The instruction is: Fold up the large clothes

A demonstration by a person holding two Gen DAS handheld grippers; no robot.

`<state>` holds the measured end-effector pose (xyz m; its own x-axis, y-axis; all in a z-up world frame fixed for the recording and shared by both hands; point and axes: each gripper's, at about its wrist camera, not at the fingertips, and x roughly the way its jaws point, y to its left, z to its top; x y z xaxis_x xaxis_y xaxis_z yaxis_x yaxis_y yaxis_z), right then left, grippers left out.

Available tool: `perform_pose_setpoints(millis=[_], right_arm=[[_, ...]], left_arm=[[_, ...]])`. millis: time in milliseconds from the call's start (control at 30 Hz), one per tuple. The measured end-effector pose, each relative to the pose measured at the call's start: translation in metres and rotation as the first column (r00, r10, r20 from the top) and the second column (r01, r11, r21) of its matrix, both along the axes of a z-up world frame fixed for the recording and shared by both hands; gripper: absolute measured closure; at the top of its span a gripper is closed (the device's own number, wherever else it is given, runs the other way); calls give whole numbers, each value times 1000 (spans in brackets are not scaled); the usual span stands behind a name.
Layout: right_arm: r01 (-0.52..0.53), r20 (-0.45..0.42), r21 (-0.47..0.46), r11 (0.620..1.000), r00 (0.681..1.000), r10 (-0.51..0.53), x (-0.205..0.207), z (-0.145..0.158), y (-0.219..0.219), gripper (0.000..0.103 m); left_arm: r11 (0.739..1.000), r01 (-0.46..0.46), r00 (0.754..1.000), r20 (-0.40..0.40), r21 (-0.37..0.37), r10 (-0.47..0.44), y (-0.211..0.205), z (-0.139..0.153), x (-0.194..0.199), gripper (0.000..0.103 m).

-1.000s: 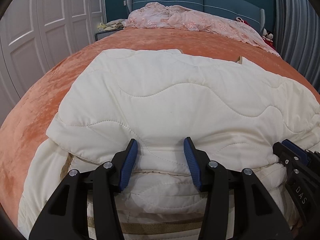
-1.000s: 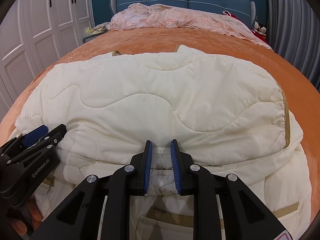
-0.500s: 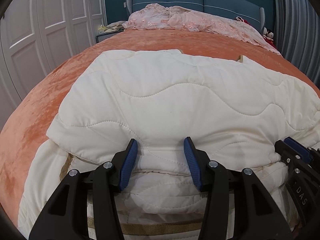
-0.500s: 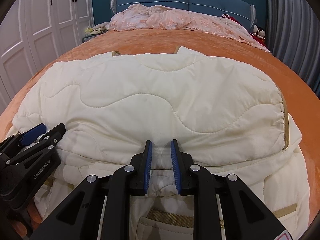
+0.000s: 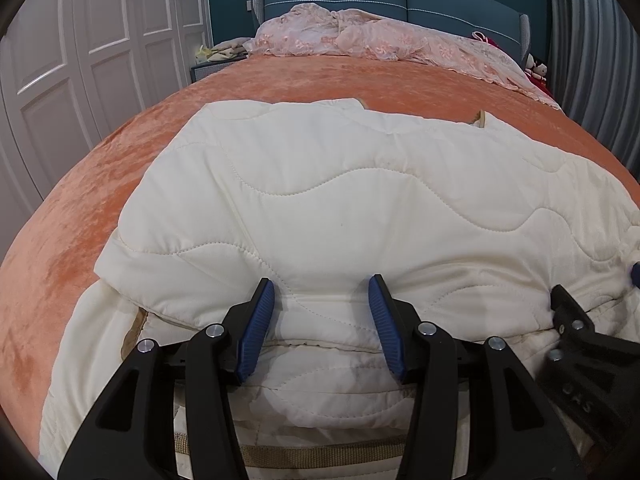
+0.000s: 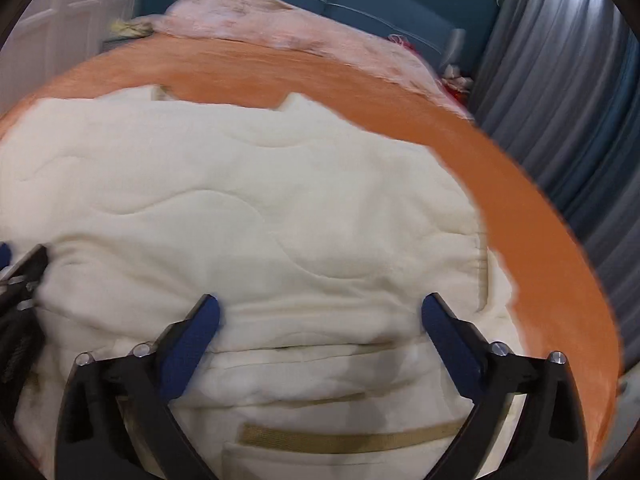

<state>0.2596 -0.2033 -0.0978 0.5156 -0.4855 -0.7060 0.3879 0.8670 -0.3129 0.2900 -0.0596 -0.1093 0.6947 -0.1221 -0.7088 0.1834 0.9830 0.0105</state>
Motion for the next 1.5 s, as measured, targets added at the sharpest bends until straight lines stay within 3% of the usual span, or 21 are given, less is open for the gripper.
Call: perform_pose_setpoints(millis=[33, 100, 200, 400, 500, 600, 667, 733, 867, 900, 1033, 1133, 1200, 1267, 1367, 1433, 1500], right_arm=[[-1, -2, 23, 1000, 1000, 1, 1, 0, -4, 5], [-5, 4, 85, 996, 1000, 5, 1, 1, -14, 5], [-31, 33, 192, 981, 999, 25, -6, 8, -29, 5], [-40, 139, 250, 968, 990, 5, -40, 43, -32, 5], [-109, 227, 225, 968, 972, 57, -54, 75, -20, 5], [-201, 277, 221, 954, 951, 137, -35, 102, -13, 5], [-274, 296, 268, 924, 936, 192, -11, 113, -11, 5], [-357, 340, 373, 856, 911, 231, 21, 119, -12, 5], [-401, 354, 524, 752, 905, 236, 93, 115, -13, 5], [-400, 340, 528, 749, 908, 245, 115, 111, -9, 6], [-437, 277, 495, 751, 899, 340, 180, 93, 16, 17], [-436, 228, 522, 734, 900, 372, 220, 72, 27, 25], [-416, 178, 546, 728, 906, 384, 244, 54, 30, 38], [-396, 144, 563, 725, 911, 386, 254, 39, 29, 44], [-375, 85, 563, 736, 913, 399, 266, 13, 27, 50], [-366, 51, 579, 729, 908, 415, 269, -4, 31, 52], [-371, 50, 579, 726, 905, 422, 267, -13, 35, 60]], left_arm=[[1000, 1, 1000, -5, 1, -1, 0, 2, 0, 51], [1000, 2, 1000, -11, -3, -2, 2, 8, -2, 33], [999, 14, 1000, -20, -35, -15, 12, 17, -7, 18], [997, -14, 999, -30, -79, 12, 47, 38, -21, 16], [997, -11, 1000, 9, -74, 12, 65, 63, -19, 16], [996, -12, 999, 42, -87, 15, 77, 93, 0, 16], [992, -13, 999, 37, -129, 18, 86, 112, 26, 12], [985, -20, 999, 22, -171, 24, 92, 123, 53, 11], [982, -40, 999, 6, -185, 42, 85, 129, 115, 11], [981, -49, 999, -10, -187, 48, 83, 126, 129, 11], [965, -88, 991, -121, -245, 59, 79, 97, 179, 13], [967, -117, 984, -161, -228, 81, 77, 73, 205, 15], [970, -119, 979, -190, -214, 78, 76, 58, 214, 28], [974, -116, 974, -216, -194, 73, 74, 42, 220, 43], [984, -115, 973, -215, -139, 84, 74, 22, 221, 57], [986, -115, 976, -198, -119, 90, 74, 11, 217, 58], [989, -110, 982, -166, -98, 93, 71, 8, 212, 59]])
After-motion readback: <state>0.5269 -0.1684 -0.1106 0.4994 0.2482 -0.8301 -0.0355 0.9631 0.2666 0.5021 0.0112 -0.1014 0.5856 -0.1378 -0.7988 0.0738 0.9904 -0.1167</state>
